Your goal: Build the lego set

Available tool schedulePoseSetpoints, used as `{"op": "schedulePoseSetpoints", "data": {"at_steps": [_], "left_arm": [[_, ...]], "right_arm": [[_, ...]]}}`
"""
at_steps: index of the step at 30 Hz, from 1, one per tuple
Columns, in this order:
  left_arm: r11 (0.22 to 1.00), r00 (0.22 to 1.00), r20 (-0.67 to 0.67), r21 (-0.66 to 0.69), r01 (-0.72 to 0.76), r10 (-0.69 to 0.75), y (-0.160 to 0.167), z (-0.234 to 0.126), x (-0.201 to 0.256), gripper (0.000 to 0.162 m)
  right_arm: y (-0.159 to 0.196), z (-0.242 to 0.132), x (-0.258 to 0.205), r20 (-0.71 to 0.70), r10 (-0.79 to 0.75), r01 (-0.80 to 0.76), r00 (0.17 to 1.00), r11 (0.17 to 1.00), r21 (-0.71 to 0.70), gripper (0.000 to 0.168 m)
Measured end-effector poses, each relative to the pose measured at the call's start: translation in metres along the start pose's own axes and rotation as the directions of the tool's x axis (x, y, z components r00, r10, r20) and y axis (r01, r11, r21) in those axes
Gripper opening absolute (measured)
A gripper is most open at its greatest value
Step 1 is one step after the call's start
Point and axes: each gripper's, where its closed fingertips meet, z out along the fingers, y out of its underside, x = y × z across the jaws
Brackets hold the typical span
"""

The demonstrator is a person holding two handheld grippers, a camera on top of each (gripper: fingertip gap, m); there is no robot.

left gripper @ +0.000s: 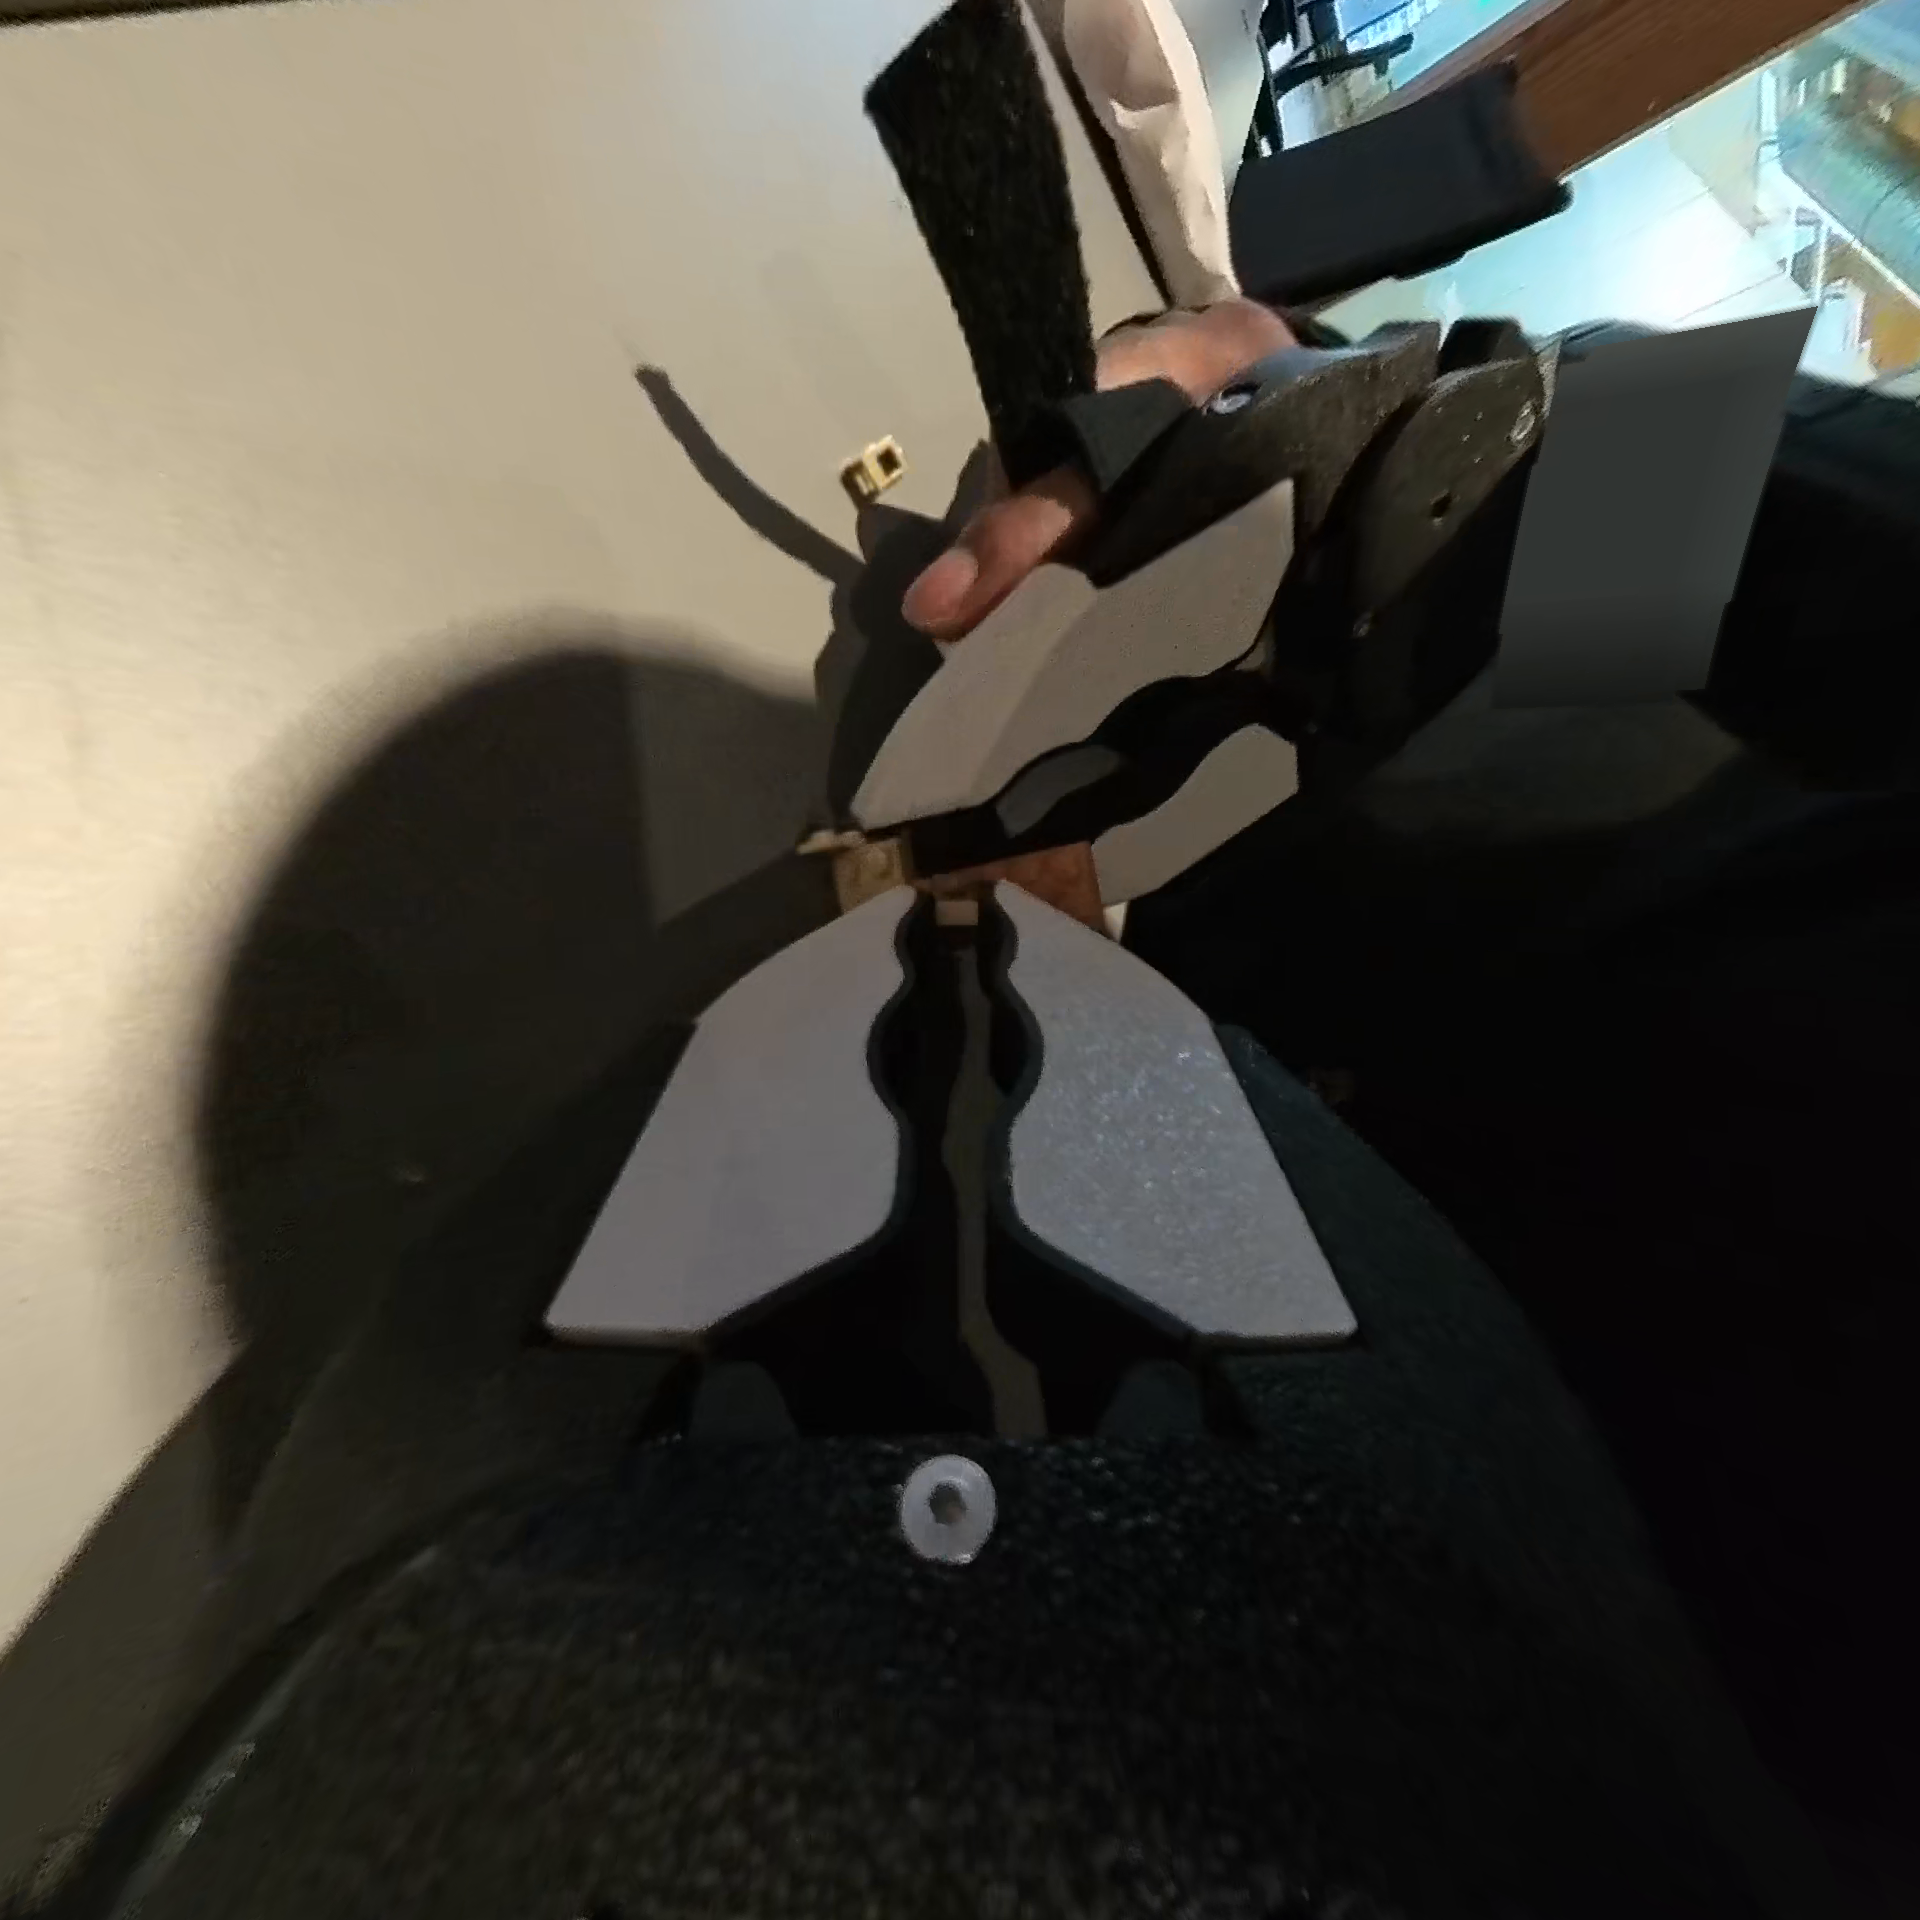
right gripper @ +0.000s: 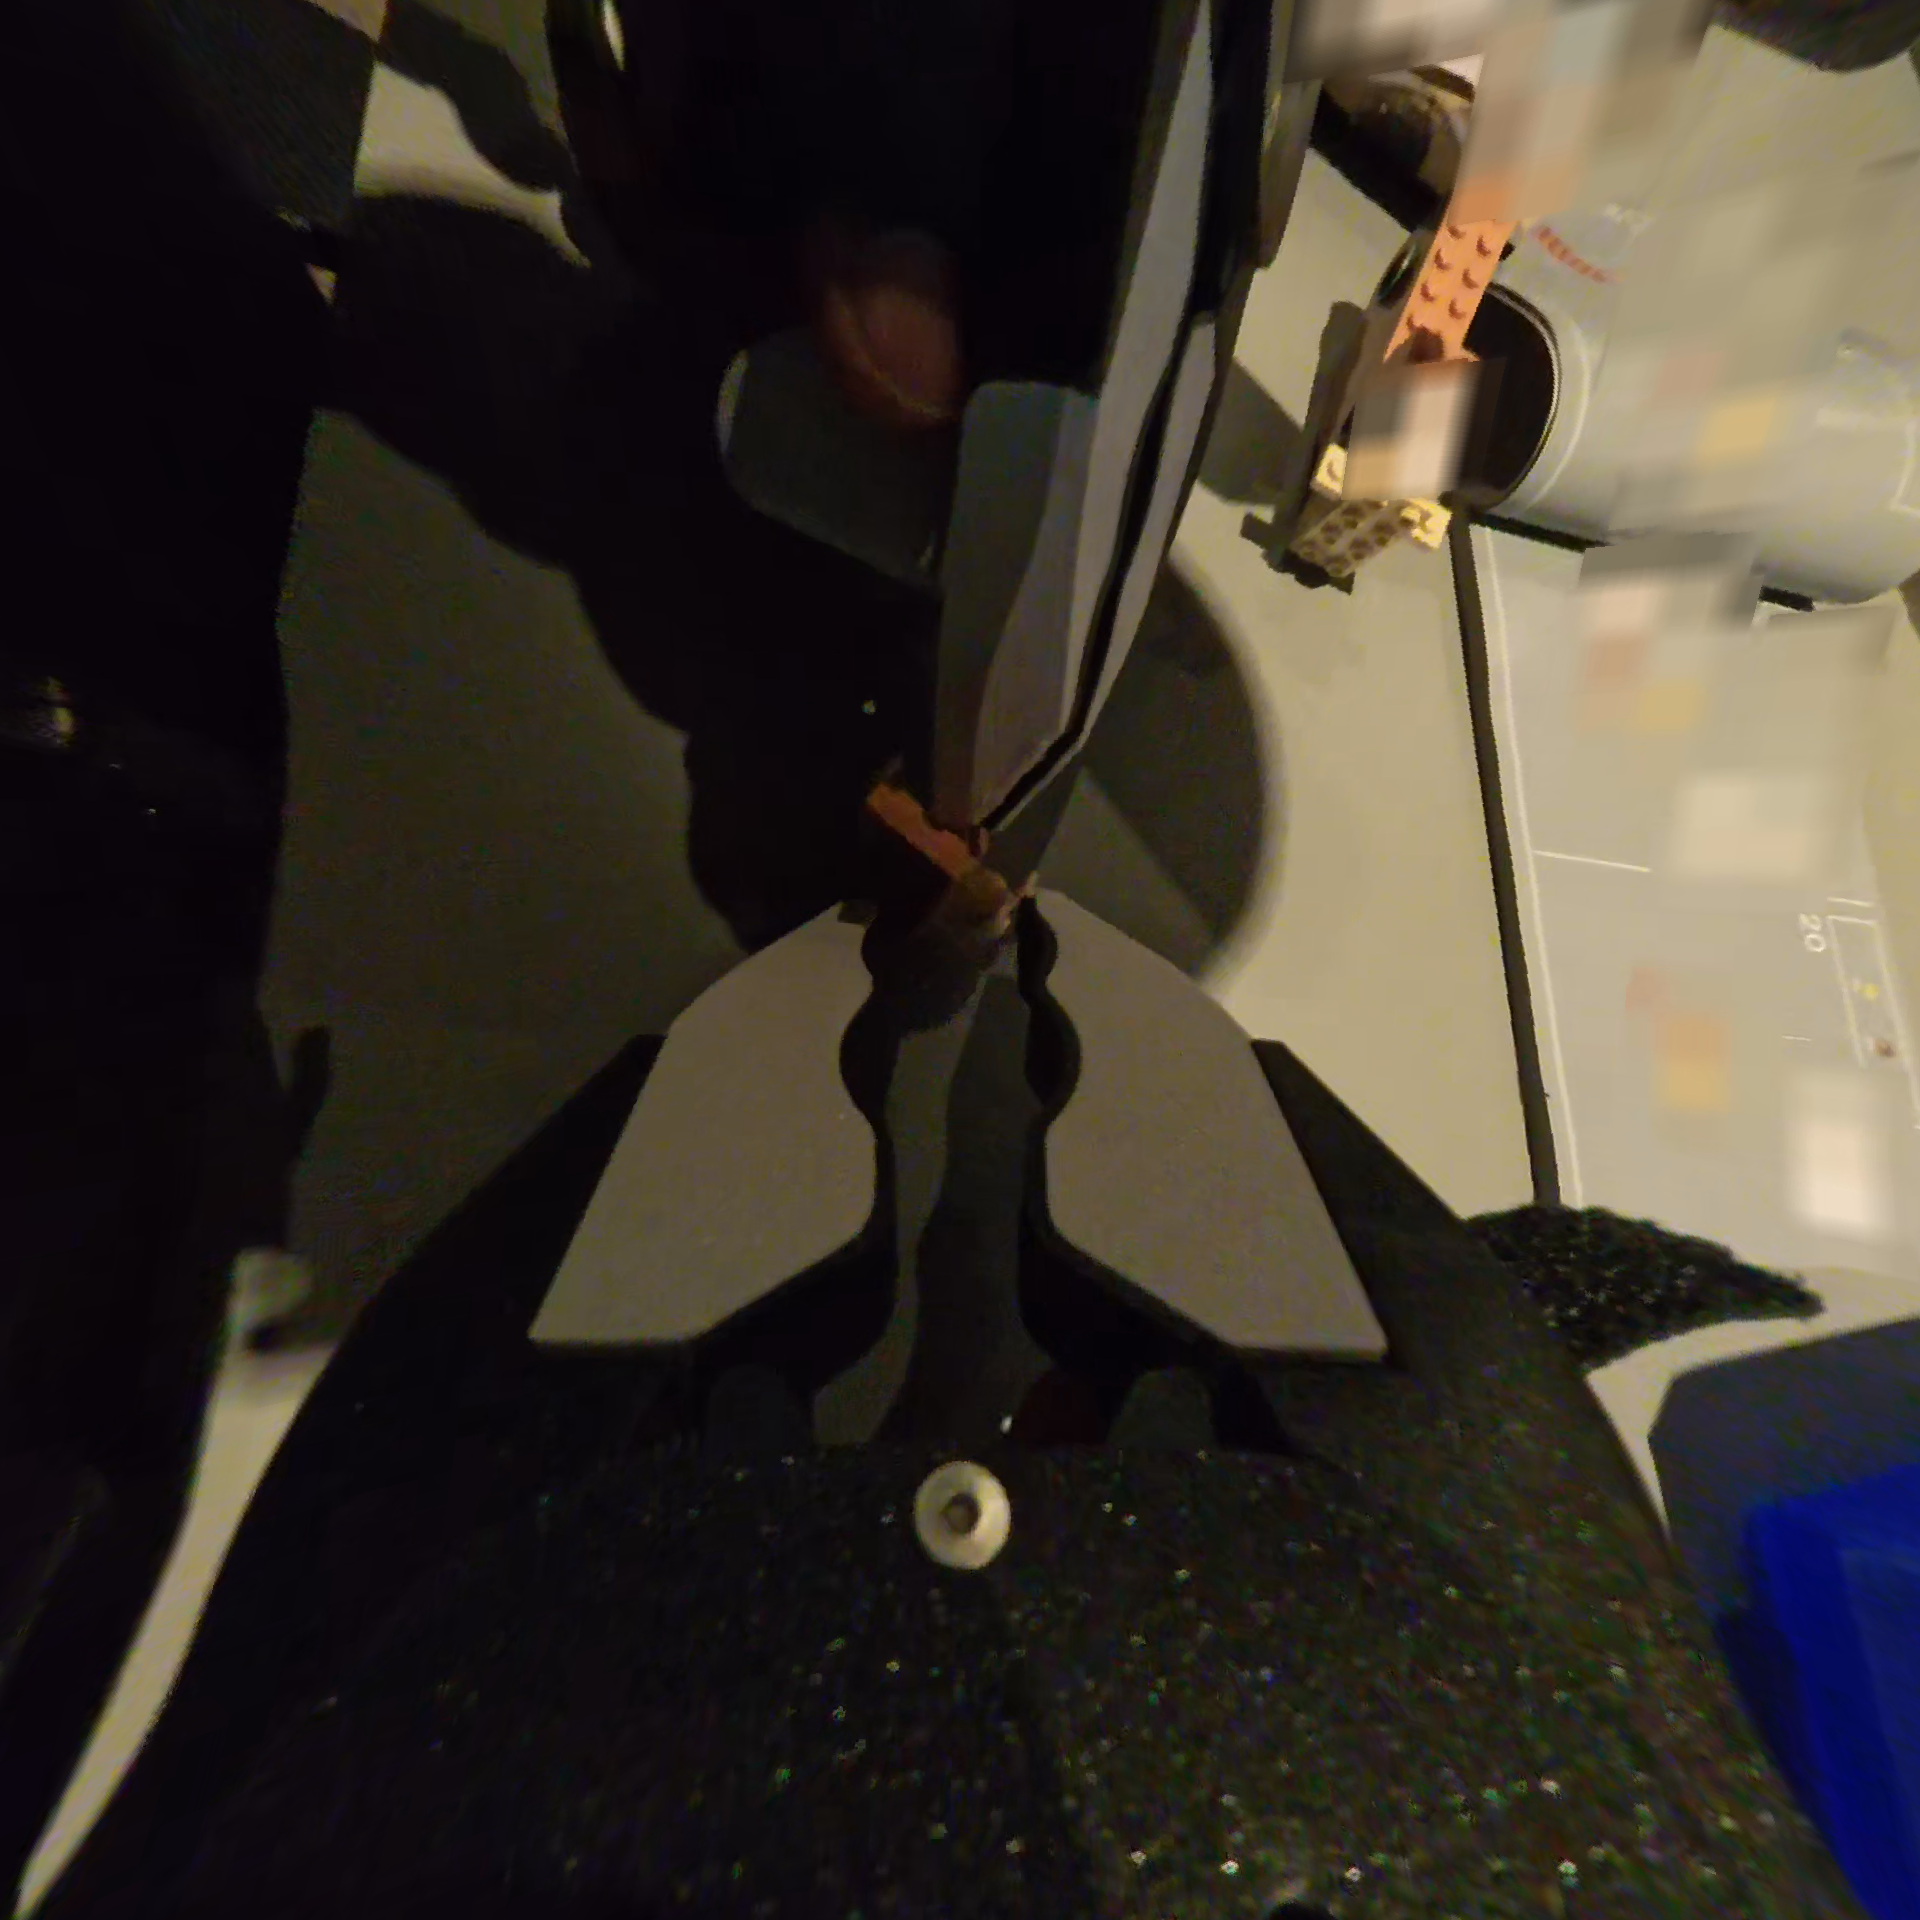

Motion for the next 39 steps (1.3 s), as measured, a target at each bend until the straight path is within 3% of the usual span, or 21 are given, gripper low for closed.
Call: {"op": "schedulePoseSetpoints", "data": {"at_steps": [12,20,25,29,31,39], "left_arm": [[0.996,0.998,0.019,0.07,0.063,-0.064,-0.001,-0.015,-0.002,0.008],[0.986,0.997,-0.004,0.148,0.077,-0.078,0.014,-0.019,0.003,0.007],[0.977,0.997,-0.016,0.202,0.074,-0.072,0.017,-0.023,0.005,0.007],[0.968,0.997,-0.032,0.237,0.079,-0.074,0.016,-0.028,0.007,0.008],[0.966,0.996,-0.042,0.242,0.087,-0.079,0.016,-0.029,0.007,0.008],[0.962,0.987,-0.062,0.221,0.158,-0.148,0.007,-0.025,-0.003,0.007]], "right_arm": [[-0.002,-0.006,0.004,0.021,-0.115,0.114,0.993,0.993,0.036,0.028],[-0.006,-0.005,-0.006,0.254,-0.314,0.303,0.915,0.949,0.082,0.043],[-0.007,0.001,-0.003,0.376,-0.391,0.377,0.84,0.919,0.115,0.044],[-0.007,0.009,-0.004,0.416,-0.384,0.382,0.824,0.919,0.094,0.035],[-0.005,0.011,-0.008,0.425,-0.353,0.363,0.833,0.93,0.061,0.021],[-0.009,0.017,-0.002,0.176,-0.098,0.108,0.979,0.993,-0.05,0.018]]}}
